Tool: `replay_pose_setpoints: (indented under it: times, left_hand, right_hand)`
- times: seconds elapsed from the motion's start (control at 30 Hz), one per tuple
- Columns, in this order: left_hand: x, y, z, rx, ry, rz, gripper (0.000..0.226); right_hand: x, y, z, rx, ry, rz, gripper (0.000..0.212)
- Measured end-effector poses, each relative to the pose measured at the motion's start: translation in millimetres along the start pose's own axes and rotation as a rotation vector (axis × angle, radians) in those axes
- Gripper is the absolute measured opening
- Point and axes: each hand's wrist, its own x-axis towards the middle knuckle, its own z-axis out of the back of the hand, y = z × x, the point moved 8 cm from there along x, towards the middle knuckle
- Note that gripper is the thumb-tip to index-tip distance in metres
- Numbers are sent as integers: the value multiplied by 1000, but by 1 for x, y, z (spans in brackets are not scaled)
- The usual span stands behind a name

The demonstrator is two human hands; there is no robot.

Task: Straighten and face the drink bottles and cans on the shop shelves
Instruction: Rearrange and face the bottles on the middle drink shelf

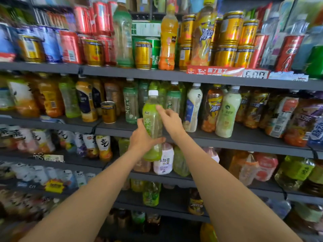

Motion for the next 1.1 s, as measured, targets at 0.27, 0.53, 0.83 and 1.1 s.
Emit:
replay_pose_setpoints:
  times: [0.27, 0.53, 0.83, 1.1]
  left_hand:
    - [23, 48, 35, -63, 168, 17, 85]
    - [80, 36, 26, -68, 187, -12, 78]
    - [127, 24, 1, -105, 64, 1, 64]
    - [148, 19, -11, -73, 37, 35, 67]
  right_hand:
    - [4, 13, -53, -84, 23, 110, 54]
    - [52, 16, -50, -34, 29, 193, 40]
    - [86, 5, -22, -89, -221, 183, 47]
    - [103, -42, 5, -380, -511, -110, 77]
